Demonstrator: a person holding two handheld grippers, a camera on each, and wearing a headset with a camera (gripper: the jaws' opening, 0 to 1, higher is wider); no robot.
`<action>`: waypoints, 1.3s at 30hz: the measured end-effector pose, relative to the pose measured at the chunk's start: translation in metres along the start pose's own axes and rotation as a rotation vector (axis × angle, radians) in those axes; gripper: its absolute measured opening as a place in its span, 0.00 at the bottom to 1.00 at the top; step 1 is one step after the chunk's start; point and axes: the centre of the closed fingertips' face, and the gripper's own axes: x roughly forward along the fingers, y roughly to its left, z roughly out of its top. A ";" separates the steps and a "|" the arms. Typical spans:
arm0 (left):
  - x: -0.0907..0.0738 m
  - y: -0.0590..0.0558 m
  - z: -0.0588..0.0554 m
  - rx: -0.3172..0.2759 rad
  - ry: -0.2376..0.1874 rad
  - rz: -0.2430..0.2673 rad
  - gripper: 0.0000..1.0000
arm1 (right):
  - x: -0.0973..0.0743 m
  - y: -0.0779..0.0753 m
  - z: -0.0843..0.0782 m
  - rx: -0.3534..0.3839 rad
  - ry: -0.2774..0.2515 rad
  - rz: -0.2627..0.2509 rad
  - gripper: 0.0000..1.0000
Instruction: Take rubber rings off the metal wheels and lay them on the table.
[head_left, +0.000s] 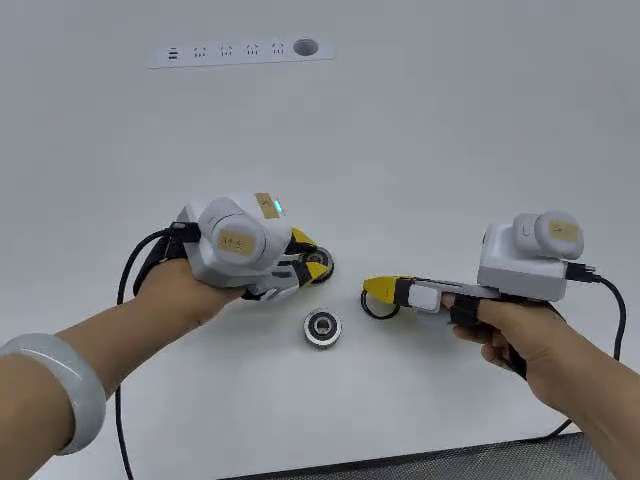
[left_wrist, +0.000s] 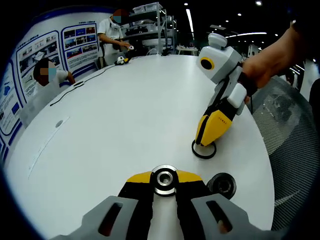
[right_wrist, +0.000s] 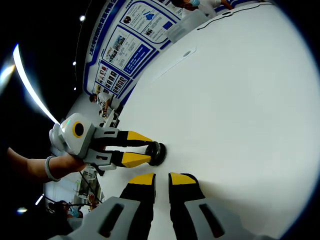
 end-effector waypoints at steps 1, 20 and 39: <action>0.000 0.000 0.000 0.000 0.001 -0.001 0.17 | 0.000 0.000 0.000 -0.001 0.000 0.000 0.11; -0.001 -0.002 -0.002 0.028 0.003 -0.014 0.14 | 0.013 0.007 0.013 -0.010 -0.007 0.023 0.12; -0.002 -0.002 -0.003 0.008 -0.008 -0.008 0.13 | 0.033 0.011 0.024 -0.037 0.022 0.050 0.15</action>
